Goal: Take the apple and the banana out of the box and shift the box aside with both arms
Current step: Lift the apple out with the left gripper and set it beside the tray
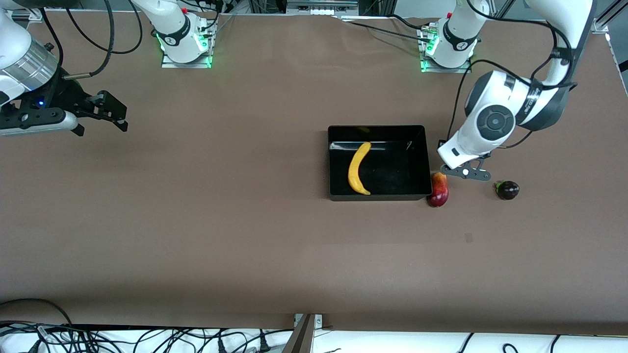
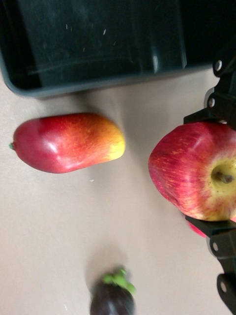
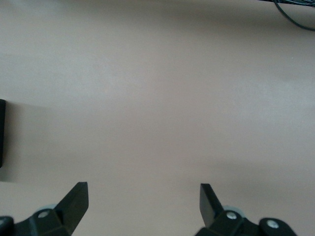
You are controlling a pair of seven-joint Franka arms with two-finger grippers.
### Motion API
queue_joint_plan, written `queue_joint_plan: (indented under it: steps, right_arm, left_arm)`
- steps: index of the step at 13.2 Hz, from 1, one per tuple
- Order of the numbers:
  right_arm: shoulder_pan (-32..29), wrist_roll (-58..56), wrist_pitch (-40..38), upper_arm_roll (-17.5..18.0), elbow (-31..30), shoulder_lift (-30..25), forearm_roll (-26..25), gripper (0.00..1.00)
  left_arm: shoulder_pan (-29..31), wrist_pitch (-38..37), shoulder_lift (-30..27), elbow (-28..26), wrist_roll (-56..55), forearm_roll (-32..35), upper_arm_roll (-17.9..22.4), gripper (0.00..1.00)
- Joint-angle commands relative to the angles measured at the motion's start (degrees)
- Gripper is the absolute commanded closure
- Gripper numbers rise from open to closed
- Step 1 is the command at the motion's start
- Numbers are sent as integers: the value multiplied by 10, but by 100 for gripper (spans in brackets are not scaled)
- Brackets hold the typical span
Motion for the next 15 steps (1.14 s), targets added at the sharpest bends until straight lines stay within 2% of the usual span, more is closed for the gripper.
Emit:
queue_joint_plan:
  steps: [1, 2, 4, 5, 6, 8, 10, 12, 14, 15]
  right_arm:
    - [-6, 2, -4, 7, 3, -2, -5, 0]
    - [-6, 3, -5, 7, 3, -2, -5, 0]
    - [-6, 4, -5, 7, 3, -2, -5, 0]
    - [-6, 4, -5, 7, 3, -1, -5, 0]
    - [-6, 3, -5, 7, 3, -1, -5, 0]
    - [-6, 3, -5, 7, 3, -1, -5, 0]
    - [-6, 4, -6, 7, 3, -2, -5, 0]
    - [-6, 4, -6, 7, 3, -2, -5, 0]
    - [-6, 4, -6, 7, 3, -1, -5, 0]
    - [-6, 4, -5, 7, 3, -1, -5, 0]
  left_arm:
    - [42, 158, -11, -116, 27, 15, -6, 73]
    - [42, 164, -9, -122, 27, 15, -6, 72]
    - [50, 177, 17, -123, 28, 15, -6, 42]
    - [58, 189, 25, -123, 28, 15, -6, 18]
    - [59, 191, 26, -123, 28, 15, -6, 0]
    - [59, 182, 4, -116, 32, 15, -8, 0]
    - [52, 130, -35, -90, 25, 8, -13, 0]
    - [53, 27, -41, -11, 22, -9, -47, 0]
    - [50, -89, -24, 91, 14, -93, -65, 0]
    - [47, -120, -4, 130, -2, -125, -74, 0]
